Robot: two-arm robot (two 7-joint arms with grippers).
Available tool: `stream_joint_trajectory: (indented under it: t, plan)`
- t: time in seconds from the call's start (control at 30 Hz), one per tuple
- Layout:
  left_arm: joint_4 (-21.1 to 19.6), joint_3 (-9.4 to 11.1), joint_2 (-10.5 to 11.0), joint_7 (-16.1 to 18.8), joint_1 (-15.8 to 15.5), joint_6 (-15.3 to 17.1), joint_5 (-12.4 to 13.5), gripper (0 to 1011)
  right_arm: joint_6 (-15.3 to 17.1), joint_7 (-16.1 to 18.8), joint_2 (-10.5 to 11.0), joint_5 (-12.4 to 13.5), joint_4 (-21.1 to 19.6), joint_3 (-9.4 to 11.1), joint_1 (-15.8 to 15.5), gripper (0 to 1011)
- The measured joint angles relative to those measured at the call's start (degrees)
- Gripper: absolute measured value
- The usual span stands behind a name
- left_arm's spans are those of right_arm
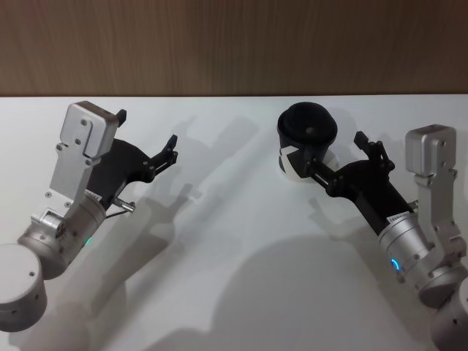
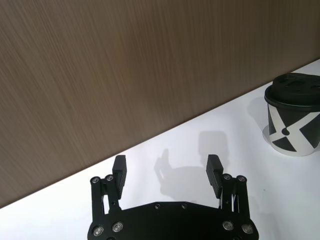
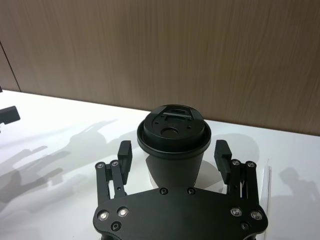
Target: Pick up the straw with one hand, pass it to the other hand, and insert it into the cup.
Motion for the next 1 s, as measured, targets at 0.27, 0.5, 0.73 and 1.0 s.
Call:
stream_joint_trajectory:
  t: [0.27, 0.5, 0.73, 1.0]
  plan:
    - [0.0, 0.0, 0.0, 0.0, 0.0, 0.0, 0.0, 1003, 0.0, 0.0, 0.0, 0.0, 0.0, 0.0, 0.0, 1001]
    - [0.0, 0.0, 0.0, 0.0, 0.0, 0.0, 0.0, 1002, 0.0, 0.0, 0.0, 0.0, 0.0, 0.0, 0.0, 1001]
    - [0.0, 0.0, 0.0, 0.0, 0.0, 0.0, 0.0, 1003, 0.0, 0.0, 0.0, 0.0, 0.0, 0.0, 0.0, 1001]
    - [0.0, 0.0, 0.0, 0.0, 0.0, 0.0, 0.0, 1003, 0.0, 0.0, 0.0, 0.0, 0.0, 0.0, 0.0, 1001]
